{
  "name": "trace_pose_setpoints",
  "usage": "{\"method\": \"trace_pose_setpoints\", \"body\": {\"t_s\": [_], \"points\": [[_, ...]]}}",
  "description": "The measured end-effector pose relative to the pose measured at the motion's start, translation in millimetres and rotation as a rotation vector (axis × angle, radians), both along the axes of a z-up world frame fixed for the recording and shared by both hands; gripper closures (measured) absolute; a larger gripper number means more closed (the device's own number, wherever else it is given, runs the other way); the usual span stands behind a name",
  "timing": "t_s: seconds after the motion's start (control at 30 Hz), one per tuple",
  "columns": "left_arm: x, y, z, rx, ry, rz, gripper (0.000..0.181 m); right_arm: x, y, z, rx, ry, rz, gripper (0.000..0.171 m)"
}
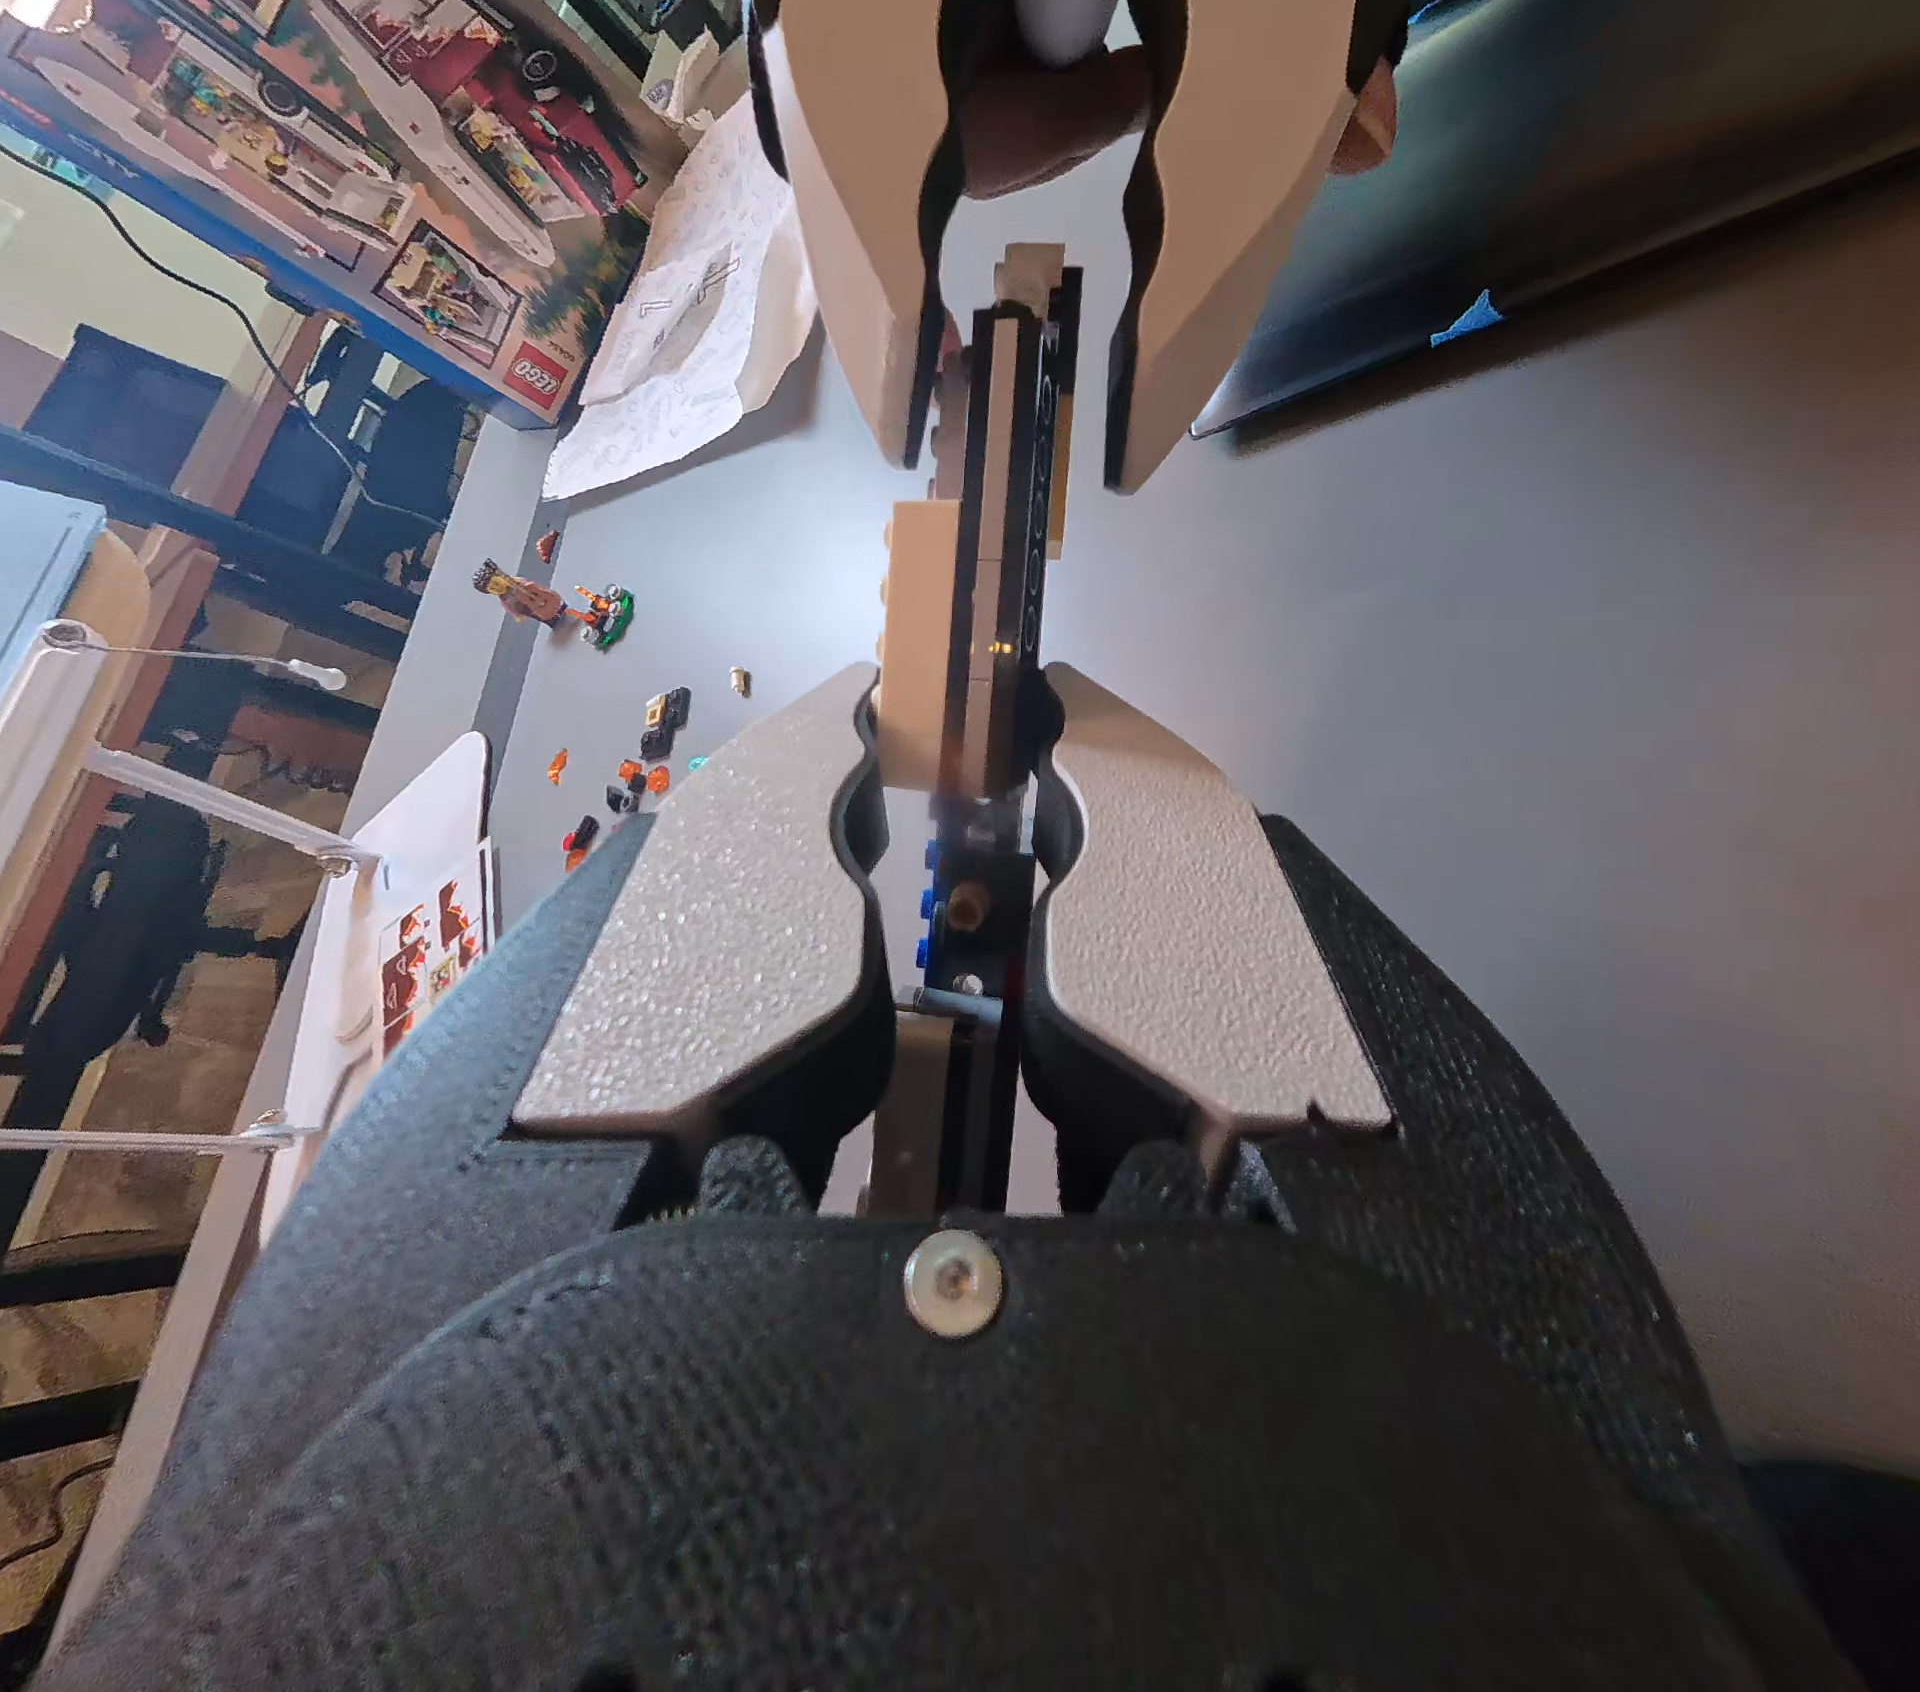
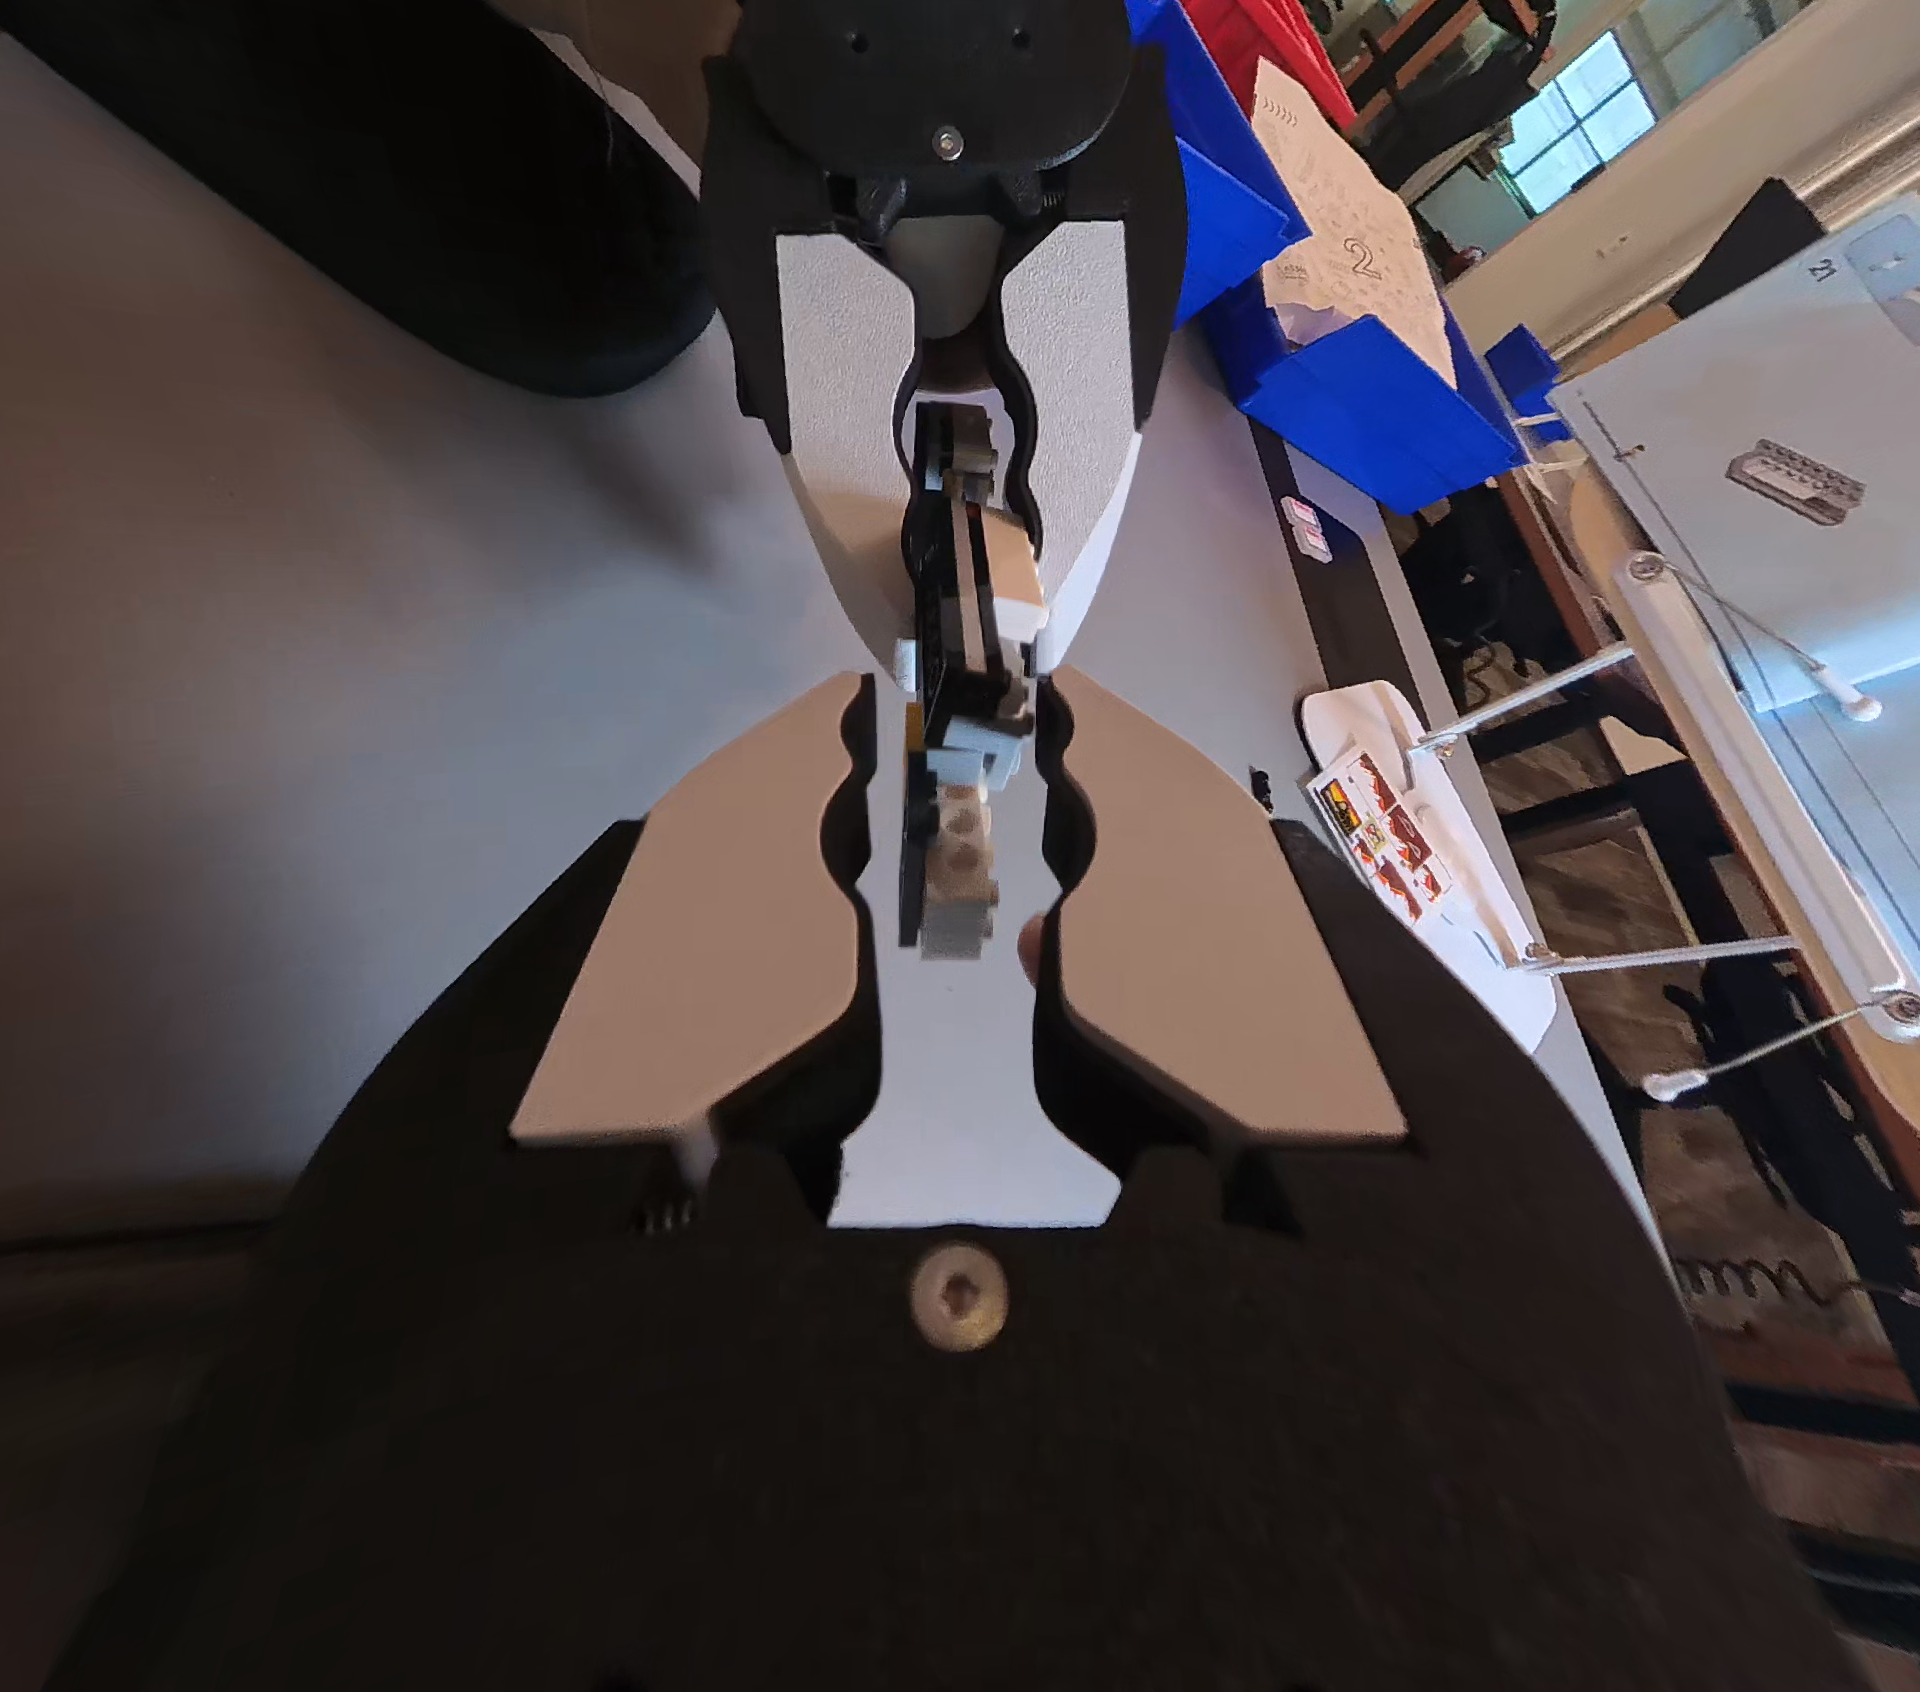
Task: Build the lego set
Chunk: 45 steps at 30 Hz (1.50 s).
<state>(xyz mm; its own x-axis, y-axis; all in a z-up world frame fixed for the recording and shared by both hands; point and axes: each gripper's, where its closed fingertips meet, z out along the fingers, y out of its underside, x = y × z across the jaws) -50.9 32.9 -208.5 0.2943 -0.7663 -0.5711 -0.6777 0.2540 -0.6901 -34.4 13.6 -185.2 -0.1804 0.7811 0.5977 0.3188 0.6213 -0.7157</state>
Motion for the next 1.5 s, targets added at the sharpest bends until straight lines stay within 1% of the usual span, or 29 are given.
{"method": "trace_pose_setpoints", "body": {"t_s": [0.17, 0.23, 0.3, 0.5, 0.7, 0.83, 0.93, 1.07, 1.17, 1.27, 1.5], "points": [[-1, -2, 0, -0.037, -0.032, -0.018, 0.156, 0, 4, -5, -0.006, -0.026, 0.006, 0.14], [3, -5, 0, -0.051, -0.037, -0.034, 0.156, -2, 3, -7, 0.011, -0.022, 0.006, 0.145], [4, -5, -1, -0.05, -0.037, -0.036, 0.156, -1, 3, -7, 0.003, -0.022, 0.006, 0.146], [1, -2, -4, -0.05, -0.017, -0.021, 0.156, -3, 3, -7, -0.09, -0.009, -0.017, 0.151], [-1, -2, -14, -0.089, -0.016, -0.016, 0.156, -6, 4, -16, -0.202, -0.02, -0.034, 0.151], [-4, 0, -16, -0.112, -0.031, -0.015, 0.154, -8, 7, -20, -0.348, -0.018, -0.055, 0.151], [-5, 3, -17, -0.093, -0.022, -0.006, 0.15, -9, 9, -22, -0.436, -0.016, -0.059, 0.151], [-3, 0, -11, -0.111, -0.049, -0.02, 0.147, -9, 12, -29, -0.467, -0.036, -0.08, 0.151], [-4, 1, -14, -0.135, -0.027, -0.01, 0.145, -10, 11, -29, -0.546, -0.036, -0.081, 0.151], [-3, 5, -18, -0.129, -0.006, -0.003, 0.15, -11, 14, -31, -0.676, -0.043, -0.108, 0.151], [-2, 6, -21, -0.251, -0.016, -0.005, 0.151, -9, 17, -33, -0.904, -0.067, -0.12, 0.151]]}}
